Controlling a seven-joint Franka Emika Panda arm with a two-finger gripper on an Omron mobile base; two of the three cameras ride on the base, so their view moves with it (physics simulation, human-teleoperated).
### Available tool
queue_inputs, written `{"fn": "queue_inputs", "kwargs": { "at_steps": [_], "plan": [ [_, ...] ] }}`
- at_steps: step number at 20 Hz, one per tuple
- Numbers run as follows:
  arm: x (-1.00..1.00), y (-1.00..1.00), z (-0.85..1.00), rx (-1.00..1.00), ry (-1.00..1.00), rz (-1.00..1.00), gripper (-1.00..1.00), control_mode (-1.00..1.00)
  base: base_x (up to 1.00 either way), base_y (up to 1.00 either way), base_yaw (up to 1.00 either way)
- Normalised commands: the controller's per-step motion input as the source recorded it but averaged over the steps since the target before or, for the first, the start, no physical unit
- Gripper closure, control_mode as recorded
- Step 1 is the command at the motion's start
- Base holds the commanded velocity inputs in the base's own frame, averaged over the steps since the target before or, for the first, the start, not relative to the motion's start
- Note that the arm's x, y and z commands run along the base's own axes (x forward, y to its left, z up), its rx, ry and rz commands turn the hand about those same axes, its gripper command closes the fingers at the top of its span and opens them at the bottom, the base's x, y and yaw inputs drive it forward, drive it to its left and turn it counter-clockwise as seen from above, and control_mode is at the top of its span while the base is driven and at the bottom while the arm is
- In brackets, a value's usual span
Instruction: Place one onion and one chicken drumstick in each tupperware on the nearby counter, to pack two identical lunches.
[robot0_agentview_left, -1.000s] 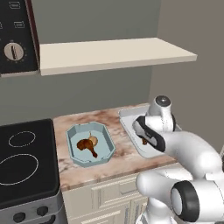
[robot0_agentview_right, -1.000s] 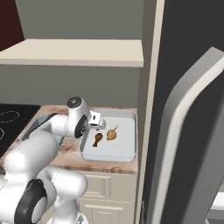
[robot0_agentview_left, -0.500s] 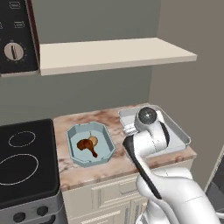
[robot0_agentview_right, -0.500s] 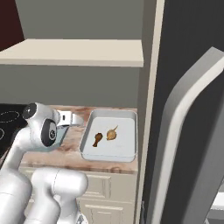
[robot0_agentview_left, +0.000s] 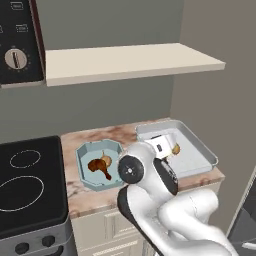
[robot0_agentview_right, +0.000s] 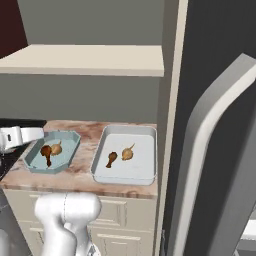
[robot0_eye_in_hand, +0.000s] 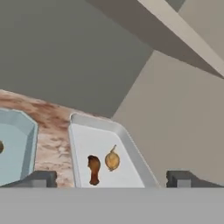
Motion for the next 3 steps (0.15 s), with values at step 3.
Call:
{"fn": "queue_inputs", "kwargs": {
  "at_steps": [3],
  "plan": [
    [-0.95, 0.58, 0.74, -0.25, -0.39, 0.00, -1.00, -1.00, 0.00, 0.00, 0.00]
  ]
}}
